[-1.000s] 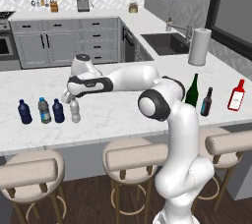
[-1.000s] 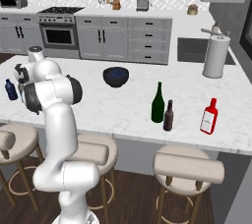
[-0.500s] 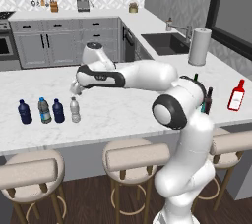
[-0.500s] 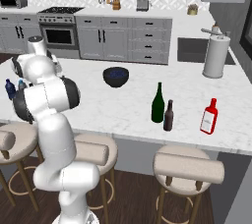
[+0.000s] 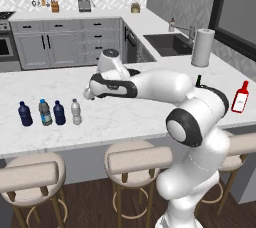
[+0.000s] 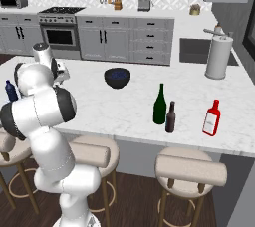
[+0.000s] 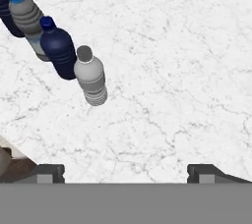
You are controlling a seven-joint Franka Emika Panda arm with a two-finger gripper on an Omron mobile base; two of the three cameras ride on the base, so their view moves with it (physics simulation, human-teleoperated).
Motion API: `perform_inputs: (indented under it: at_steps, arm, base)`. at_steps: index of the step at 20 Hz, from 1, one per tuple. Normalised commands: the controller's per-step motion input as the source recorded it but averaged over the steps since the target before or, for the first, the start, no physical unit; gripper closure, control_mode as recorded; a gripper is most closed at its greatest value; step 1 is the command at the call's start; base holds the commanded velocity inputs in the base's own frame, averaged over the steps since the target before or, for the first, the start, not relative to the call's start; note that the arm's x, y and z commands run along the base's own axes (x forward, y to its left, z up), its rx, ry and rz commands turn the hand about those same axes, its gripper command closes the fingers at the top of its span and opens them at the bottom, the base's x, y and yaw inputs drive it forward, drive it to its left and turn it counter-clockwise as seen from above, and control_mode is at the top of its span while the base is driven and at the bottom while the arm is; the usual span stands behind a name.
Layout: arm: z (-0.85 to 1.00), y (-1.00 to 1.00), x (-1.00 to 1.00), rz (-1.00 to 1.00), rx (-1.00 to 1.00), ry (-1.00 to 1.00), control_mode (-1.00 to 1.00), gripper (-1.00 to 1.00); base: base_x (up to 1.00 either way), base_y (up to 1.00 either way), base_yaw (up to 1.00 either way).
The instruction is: Move the plastic bottles in the middle to the plastics group, and the glass bottles in the middle to the glass group.
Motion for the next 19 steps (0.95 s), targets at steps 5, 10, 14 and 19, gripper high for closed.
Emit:
perform_inputs:
  at_steps: [5, 10, 14, 19]
  arm:
    - [0.0, -0.69, -0.17, -0.13, 0.02, 0.0, -1.0, -1.0]
    - [0.0, -0.93, -0.12, -0.21, 0.09, 0.0, -1.0, -1.0]
    - [0.0, -0.93, 0.0, -0.18, 0.08, 0.0, -1.0, -1.0]
    - [-0.04, -0.99, 0.15, -0.15, 0.05, 0.0, -1.0, -1.0]
  base:
    - [0.0, 0.0, 0.0]
    - [0.0, 0.0, 0.0]
    - [0.0, 0.0, 0.0]
    - [0.0, 0.0, 0.0]
